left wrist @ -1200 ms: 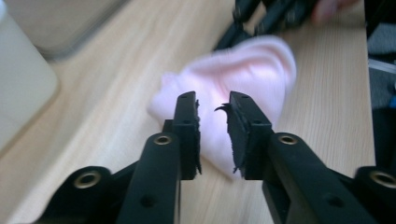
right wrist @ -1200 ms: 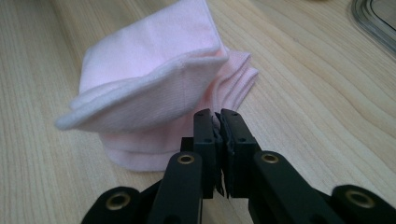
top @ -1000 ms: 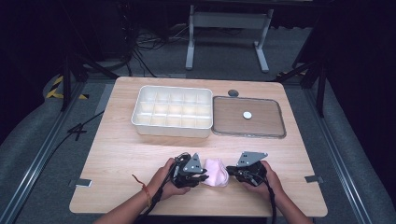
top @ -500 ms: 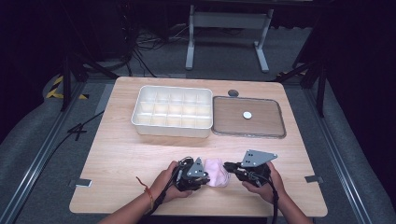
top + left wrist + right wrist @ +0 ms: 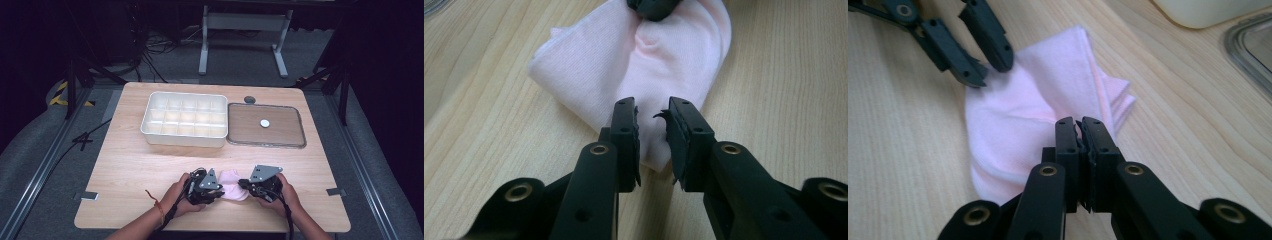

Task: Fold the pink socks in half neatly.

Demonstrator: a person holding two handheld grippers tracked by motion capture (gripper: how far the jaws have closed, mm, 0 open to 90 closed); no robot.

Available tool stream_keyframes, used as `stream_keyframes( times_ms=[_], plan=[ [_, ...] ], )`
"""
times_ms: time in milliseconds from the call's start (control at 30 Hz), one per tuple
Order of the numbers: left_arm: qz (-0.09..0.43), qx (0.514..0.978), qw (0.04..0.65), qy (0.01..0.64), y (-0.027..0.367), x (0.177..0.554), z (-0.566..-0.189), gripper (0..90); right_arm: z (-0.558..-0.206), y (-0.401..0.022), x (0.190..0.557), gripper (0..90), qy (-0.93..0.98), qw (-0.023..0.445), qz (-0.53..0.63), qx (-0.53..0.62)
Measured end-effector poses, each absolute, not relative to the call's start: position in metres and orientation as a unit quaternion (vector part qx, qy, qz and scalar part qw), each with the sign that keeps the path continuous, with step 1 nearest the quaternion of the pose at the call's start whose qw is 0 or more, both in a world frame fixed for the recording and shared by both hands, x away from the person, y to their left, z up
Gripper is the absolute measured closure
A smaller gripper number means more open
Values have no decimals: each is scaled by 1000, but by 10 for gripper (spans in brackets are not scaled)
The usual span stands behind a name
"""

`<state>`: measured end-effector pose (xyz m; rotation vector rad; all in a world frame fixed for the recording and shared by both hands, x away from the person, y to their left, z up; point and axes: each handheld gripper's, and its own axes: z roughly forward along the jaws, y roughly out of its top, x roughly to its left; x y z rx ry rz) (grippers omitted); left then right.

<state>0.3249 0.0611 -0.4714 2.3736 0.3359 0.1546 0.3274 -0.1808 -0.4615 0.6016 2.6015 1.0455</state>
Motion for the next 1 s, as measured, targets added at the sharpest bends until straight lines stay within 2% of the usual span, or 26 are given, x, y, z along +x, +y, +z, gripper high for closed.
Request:
stream_keyframes(
  times_ms=[300,467,567,700,1000],
  plan=[
    [67,915,375,135,65,325,-466,716,-466,-180,328,876,900,137,359,206],
    [51,893,402,194,78,338,-463,614,-468,-178,328,881,900,133,362,203],
    [34,890,408,198,79,340,-466,577,-469,-176,327,885,901,135,361,199],
    [42,898,392,197,70,341,-470,508,-470,-176,327,886,900,133,364,198],
    [16,896,394,206,69,346,-479,552,-468,-176,326,881,901,143,359,197]
  ],
)
